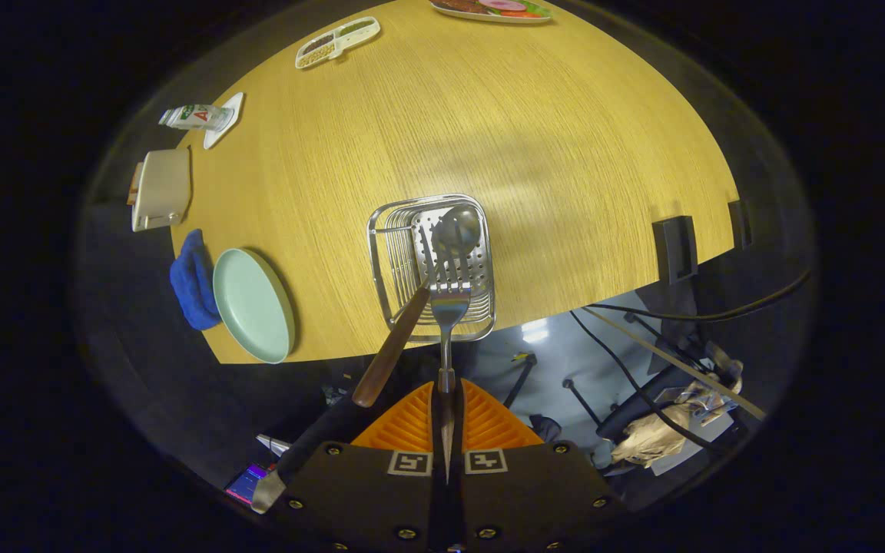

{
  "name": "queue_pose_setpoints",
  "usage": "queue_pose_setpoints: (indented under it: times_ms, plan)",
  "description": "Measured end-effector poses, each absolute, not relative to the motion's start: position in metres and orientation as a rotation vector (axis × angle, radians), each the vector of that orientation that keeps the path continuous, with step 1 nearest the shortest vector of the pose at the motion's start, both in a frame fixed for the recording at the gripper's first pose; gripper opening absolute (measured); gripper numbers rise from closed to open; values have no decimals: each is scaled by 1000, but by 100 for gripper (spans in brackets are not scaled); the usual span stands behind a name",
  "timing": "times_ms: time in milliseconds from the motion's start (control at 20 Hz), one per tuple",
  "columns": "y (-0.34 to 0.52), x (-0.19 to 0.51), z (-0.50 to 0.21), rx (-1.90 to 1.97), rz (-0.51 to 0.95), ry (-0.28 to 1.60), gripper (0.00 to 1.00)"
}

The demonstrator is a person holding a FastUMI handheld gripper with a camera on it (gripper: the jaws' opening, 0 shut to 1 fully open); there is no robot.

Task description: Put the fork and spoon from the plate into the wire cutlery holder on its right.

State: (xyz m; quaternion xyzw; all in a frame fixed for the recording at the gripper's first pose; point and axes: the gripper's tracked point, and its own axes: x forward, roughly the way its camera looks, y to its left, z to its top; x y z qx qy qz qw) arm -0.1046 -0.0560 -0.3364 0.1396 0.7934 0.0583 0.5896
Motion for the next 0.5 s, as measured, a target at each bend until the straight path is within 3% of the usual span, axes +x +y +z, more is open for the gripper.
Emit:
queue_pose_setpoints:
  times_ms: [500]
  plan:
    - [-57,-86,-344,266,143,1901,6]
